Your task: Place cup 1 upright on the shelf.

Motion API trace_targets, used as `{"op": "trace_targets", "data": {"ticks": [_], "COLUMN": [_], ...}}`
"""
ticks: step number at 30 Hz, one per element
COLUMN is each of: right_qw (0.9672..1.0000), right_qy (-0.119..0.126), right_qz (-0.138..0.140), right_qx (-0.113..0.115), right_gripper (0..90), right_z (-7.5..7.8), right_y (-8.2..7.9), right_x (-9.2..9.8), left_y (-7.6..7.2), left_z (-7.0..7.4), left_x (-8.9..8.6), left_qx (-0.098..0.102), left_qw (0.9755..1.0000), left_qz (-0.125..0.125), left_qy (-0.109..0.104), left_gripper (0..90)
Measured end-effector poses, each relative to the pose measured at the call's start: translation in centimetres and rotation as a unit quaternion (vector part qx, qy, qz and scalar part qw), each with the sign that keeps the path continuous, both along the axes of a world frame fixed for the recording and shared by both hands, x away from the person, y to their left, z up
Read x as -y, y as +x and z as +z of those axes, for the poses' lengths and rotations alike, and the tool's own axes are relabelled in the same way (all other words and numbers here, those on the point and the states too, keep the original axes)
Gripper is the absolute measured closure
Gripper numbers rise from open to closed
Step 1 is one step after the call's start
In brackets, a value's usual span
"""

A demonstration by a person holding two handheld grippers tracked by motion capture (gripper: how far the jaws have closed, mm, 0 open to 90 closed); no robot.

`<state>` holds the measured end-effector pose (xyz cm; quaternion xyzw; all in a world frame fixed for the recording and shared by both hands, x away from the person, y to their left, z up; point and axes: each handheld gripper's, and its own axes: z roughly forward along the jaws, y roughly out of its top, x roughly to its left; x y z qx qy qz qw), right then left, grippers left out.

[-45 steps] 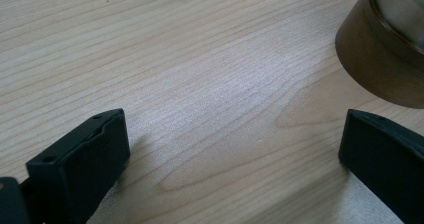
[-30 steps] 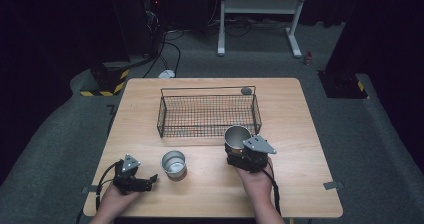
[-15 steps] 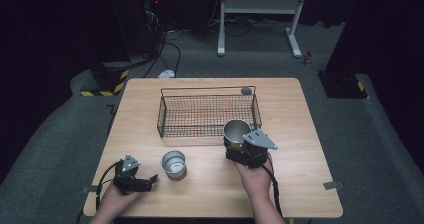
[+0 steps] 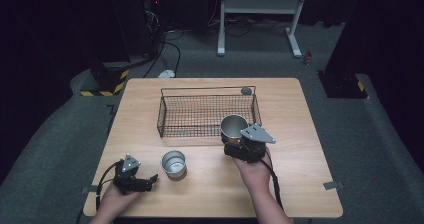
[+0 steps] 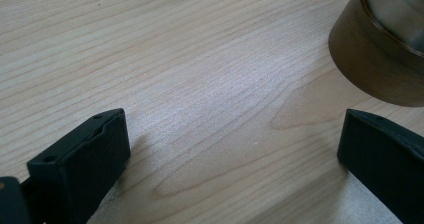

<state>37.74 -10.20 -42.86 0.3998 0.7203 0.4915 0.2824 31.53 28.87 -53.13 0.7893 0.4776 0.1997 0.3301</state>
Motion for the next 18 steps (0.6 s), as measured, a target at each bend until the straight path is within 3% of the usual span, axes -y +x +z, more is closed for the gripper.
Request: {"op": "trace_targets", "data": {"ticks": [18], "right_qw": [1.0000], "right_qy": [-0.001], "right_qz": [0.005], "right_qx": [0.005], "right_gripper": [13.9], "right_z": [1.9], "right_y": [1.8], "right_x": [-2.2], "left_y": [0.1], "left_z": [0.0], "left_x": [0.0], "left_qx": [-0.001], "left_qw": [1.0000], "left_qz": [-0.003], "left_qy": [0.002], "left_gripper": [0.8]}}
